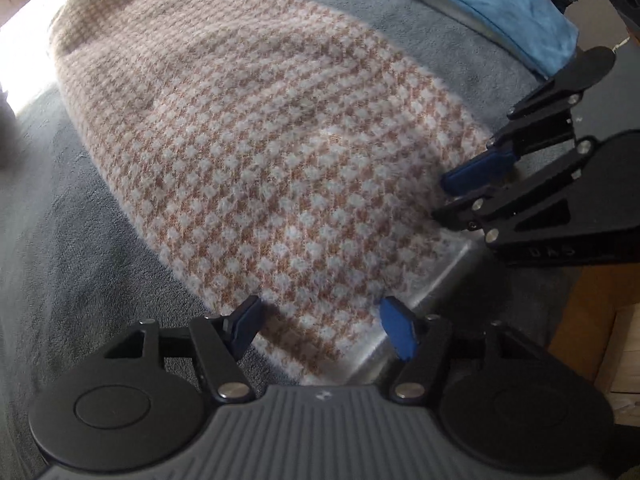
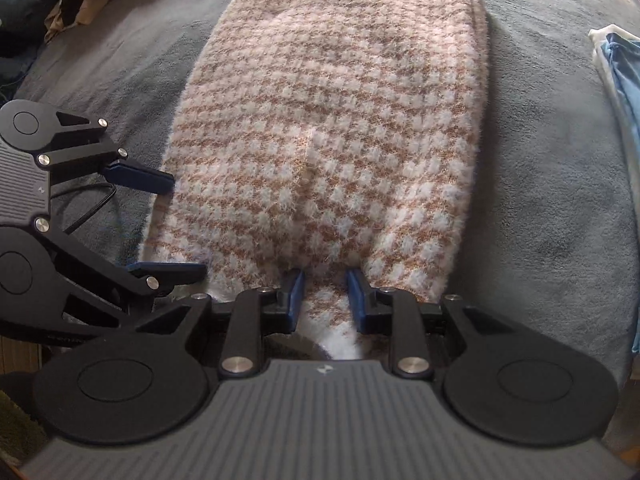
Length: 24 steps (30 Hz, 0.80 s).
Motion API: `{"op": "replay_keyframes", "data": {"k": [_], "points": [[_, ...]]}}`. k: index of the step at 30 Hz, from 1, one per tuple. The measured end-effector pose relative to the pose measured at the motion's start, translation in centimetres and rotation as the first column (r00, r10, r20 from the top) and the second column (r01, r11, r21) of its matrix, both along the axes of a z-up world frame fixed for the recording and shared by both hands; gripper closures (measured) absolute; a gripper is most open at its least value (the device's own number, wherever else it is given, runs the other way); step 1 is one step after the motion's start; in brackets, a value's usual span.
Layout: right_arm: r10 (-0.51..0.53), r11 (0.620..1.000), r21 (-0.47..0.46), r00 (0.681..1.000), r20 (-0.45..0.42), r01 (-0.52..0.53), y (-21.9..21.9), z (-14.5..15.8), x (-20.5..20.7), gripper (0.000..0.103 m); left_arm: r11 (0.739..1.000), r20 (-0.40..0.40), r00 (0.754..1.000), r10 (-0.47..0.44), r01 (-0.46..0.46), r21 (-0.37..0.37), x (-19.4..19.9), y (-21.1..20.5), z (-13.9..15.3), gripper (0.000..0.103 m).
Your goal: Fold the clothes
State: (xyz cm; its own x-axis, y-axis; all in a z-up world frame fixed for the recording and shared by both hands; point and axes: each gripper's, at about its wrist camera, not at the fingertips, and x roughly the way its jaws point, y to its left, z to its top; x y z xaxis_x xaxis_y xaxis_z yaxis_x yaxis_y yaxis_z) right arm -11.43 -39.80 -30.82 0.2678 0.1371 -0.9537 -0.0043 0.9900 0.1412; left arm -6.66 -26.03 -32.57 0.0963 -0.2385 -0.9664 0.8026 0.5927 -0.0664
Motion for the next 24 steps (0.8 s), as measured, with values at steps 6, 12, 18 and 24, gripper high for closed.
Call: {"op": "replay_keyframes", "data": {"k": [6, 12, 18, 24], "points": [[0.035, 0.999, 0.034, 0.999, 0.021, -0.036, -1.9, 1.7, 1.8, 0.08, 0.984, -0.014, 0.991, 0.137, -0.137, -0.117, 2.9, 1.0, 3.4, 0.038], [0.025, 0.999, -0.039, 0.997, 0.072, -0.022, -4.9, 1.6, 5.3, 0.085, 0.98, -0.049, 0.984, 0.173, -0.177, -0.089, 4.5, -1.0, 0.8, 0.034], [0.074, 0.994, -0.083, 0.997, 0.019, -0.073, -5.1, -0.7, 5.7, 0.086, 0.957, -0.106, 0.962, 0.253, -0.264, -0.122, 5.5, -0.4, 0.2, 0.028], [0.038, 0.998, -0.05, 0.999, 0.027, -0.036, -5.7, -0.3, 5.6, 0.084, 0.969, -0.106, 0.967, 0.232, -0.24, -0.061, 6.6, -1.4, 0.8, 0.014]]}}
